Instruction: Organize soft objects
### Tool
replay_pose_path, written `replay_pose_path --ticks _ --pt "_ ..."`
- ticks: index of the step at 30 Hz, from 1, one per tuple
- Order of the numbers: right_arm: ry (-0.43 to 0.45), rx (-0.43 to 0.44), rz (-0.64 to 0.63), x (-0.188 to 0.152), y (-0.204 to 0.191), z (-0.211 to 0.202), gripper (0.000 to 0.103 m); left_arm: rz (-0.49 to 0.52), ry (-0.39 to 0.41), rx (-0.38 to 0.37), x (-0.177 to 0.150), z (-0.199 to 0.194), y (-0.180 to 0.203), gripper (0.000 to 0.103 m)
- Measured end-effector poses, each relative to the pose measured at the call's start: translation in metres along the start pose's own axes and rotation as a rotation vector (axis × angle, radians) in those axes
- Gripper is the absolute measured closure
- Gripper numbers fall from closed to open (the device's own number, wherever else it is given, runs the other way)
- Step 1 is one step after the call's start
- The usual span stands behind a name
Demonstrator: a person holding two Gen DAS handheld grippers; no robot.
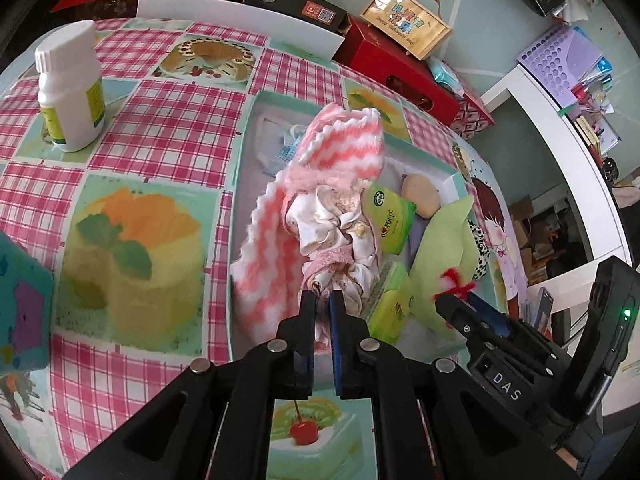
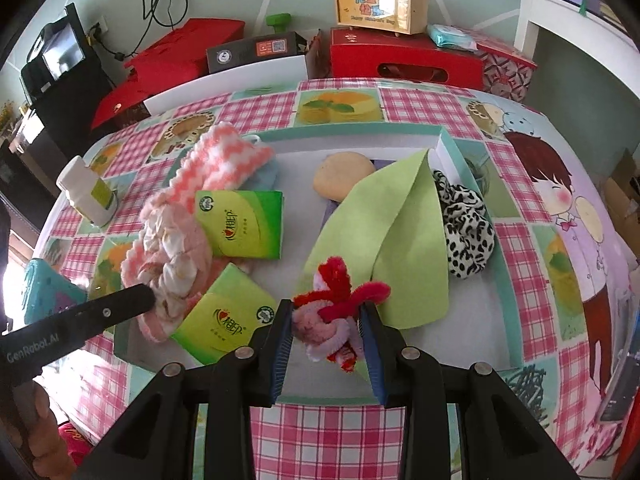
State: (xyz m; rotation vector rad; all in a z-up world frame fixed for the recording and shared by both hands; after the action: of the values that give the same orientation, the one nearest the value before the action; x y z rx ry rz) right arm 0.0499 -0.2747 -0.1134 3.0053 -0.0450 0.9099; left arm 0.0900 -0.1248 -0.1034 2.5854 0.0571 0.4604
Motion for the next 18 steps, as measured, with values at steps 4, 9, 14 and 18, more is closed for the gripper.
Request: replay_pose_path --ticks 4,9,14,18 --pt "0.007 -0.028 -0.006 0.0 0.001 -0.004 0.041 0.012 0.019 0.007 -0.001 -0.007 0.0 0.085" --pt "0.015 -0.05 -0.015 -0.001 0.0 -0.009 0.028 0.03 0.064 0.044 0.0 -0.018 -0.002 0.061" --pt "0.015 -0.071 -0.029 -0.006 -0.002 -0.013 0.022 0.032 0.127 0.115 -0.001 -0.032 -0.007 0.036" --pt "0.018 -0.072 -0.017 -0.013 -0.001 -0.018 0.017 0.032 0.148 0.149 -0.007 -0.041 -0.013 0.032"
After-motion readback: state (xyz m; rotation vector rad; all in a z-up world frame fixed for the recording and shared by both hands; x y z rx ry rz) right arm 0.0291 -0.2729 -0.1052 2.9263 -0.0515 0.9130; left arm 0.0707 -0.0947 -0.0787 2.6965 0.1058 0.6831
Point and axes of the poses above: each gripper's, at about its wrist camera, not at the fingertips, and z roughly the way its jaws point, y to its right, x to its top, the point moved 6 cm from there along z, roughly the way its jaws point, and after that the axes turned 8 degrees about -z, right-handed, at the moved point
